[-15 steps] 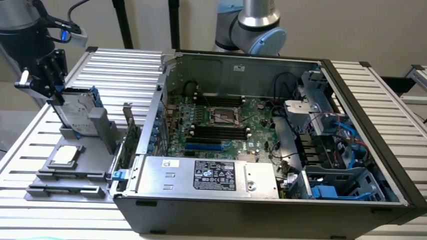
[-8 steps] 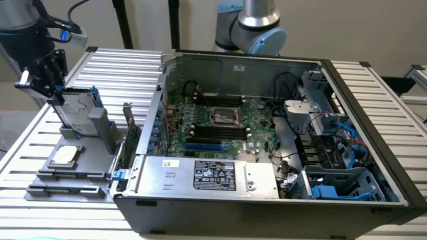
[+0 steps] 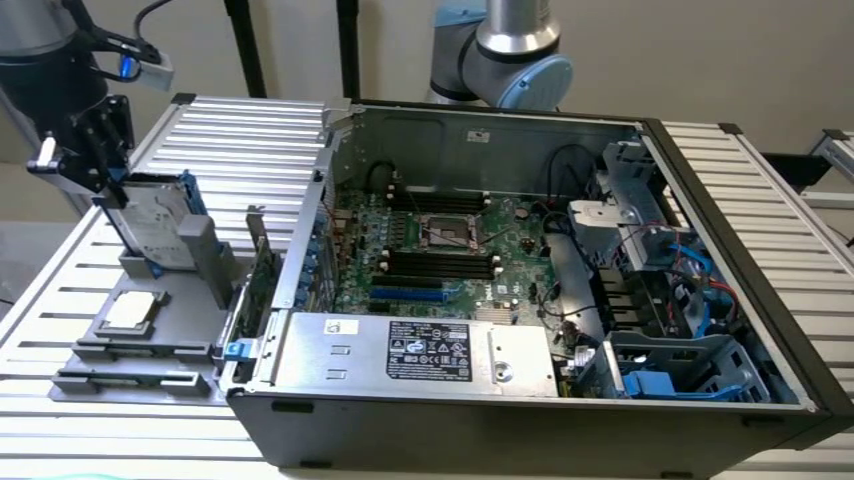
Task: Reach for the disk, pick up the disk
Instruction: 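Pick up the disk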
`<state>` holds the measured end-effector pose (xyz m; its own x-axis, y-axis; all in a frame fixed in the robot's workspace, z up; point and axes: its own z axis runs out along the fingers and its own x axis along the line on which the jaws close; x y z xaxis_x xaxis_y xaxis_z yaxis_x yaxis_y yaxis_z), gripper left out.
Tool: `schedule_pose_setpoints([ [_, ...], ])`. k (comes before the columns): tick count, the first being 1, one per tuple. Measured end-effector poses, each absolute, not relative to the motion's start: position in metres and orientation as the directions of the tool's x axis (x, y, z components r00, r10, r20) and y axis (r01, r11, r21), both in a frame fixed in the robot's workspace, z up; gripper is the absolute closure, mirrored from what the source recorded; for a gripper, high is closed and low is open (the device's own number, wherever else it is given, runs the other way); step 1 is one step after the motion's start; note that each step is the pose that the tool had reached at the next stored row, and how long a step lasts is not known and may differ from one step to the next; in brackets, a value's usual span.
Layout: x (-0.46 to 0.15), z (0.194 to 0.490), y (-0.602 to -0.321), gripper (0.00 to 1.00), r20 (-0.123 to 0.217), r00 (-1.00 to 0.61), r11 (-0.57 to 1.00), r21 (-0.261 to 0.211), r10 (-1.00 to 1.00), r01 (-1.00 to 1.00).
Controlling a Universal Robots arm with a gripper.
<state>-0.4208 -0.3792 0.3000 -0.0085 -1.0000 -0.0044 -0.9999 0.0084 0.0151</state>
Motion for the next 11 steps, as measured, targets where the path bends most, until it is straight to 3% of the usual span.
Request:
schedule_pose_setpoints([
  [11, -0.421, 0.346, -0.379, 0.67, -0.004, -0.009, 0.008, 0.015, -1.000, -1.000],
])
